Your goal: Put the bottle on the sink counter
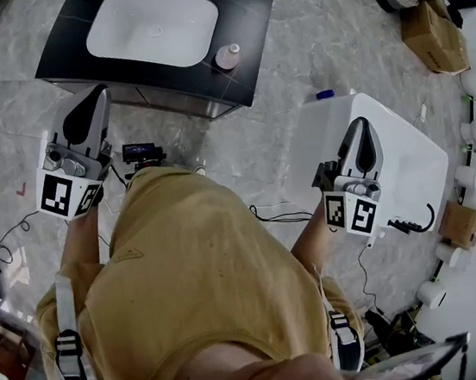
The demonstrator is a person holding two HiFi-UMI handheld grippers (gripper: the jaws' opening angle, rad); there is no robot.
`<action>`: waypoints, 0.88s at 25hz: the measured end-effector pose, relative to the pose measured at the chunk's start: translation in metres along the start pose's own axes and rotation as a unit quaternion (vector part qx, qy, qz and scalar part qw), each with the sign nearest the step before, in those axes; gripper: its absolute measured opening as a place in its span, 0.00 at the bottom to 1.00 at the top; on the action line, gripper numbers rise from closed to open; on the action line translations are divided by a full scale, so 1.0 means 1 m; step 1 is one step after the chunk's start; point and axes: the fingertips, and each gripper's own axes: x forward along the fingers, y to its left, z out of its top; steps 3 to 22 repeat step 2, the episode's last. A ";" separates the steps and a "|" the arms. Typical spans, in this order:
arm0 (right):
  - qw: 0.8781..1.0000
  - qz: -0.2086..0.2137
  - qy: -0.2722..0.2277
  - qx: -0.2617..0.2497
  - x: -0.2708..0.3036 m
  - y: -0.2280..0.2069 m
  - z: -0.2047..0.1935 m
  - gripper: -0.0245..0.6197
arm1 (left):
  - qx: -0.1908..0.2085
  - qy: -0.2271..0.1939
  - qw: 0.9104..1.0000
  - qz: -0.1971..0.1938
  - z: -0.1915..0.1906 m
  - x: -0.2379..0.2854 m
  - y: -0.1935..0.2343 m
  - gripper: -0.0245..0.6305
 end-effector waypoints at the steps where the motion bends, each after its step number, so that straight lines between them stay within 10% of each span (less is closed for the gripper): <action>1: 1.000 0.001 0.000 0.000 0.000 0.000 0.000 0.05 | -0.001 0.000 1.000 0.000 0.000 0.000 0.000 0.04; 22: 1.000 0.001 0.001 0.000 0.000 0.000 0.000 0.05 | -0.001 0.001 1.000 0.000 0.000 0.000 0.000 0.04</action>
